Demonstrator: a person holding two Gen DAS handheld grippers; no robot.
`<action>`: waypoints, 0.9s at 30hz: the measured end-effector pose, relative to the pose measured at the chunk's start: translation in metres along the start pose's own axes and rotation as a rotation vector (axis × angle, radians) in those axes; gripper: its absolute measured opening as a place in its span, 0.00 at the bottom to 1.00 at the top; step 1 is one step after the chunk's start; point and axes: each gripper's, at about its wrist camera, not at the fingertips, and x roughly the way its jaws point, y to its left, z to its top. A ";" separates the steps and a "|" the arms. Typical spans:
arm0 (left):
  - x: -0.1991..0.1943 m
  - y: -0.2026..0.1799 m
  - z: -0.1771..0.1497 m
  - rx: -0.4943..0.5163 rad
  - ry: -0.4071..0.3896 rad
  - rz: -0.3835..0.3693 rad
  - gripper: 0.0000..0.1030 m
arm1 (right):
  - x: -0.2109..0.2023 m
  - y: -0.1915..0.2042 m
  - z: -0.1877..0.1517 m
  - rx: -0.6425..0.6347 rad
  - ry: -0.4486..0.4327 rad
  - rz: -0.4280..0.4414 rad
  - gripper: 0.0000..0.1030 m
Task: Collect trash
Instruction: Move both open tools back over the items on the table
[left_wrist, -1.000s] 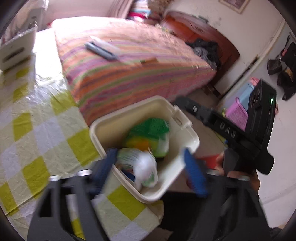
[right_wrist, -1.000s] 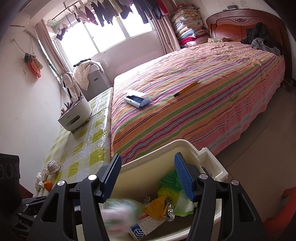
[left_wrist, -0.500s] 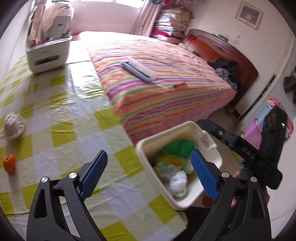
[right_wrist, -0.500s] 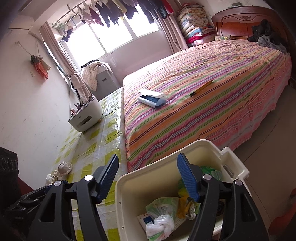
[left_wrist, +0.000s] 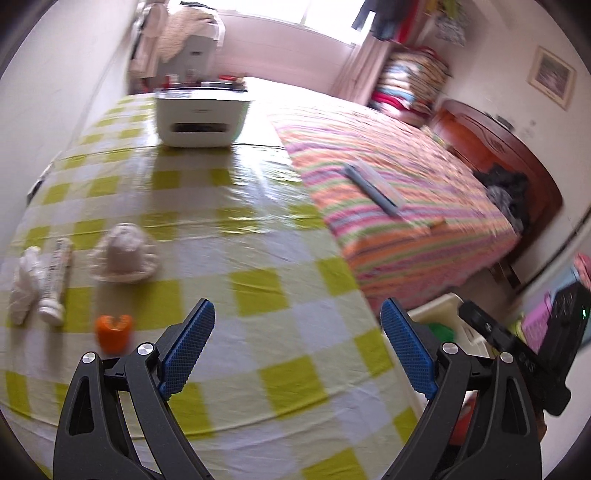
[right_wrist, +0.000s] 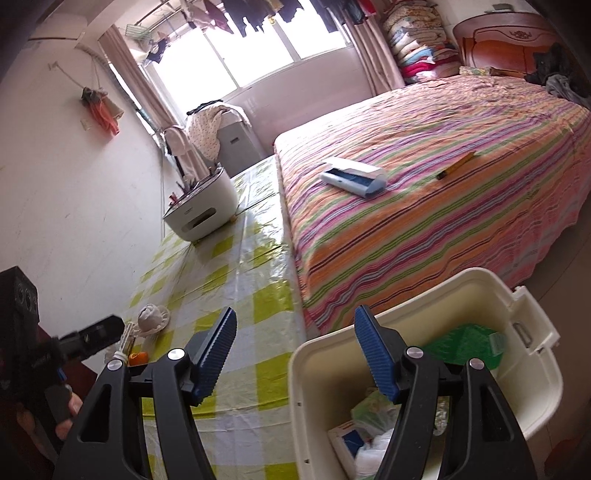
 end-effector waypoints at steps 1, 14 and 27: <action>-0.002 0.009 0.002 -0.014 -0.003 0.010 0.87 | 0.003 0.004 -0.001 -0.006 0.005 0.005 0.63; -0.053 0.150 0.016 -0.153 -0.037 0.137 0.87 | 0.027 0.046 -0.012 -0.053 0.062 0.055 0.63; -0.051 0.258 0.016 -0.234 0.010 0.237 0.86 | 0.062 0.087 -0.025 -0.125 0.127 0.103 0.63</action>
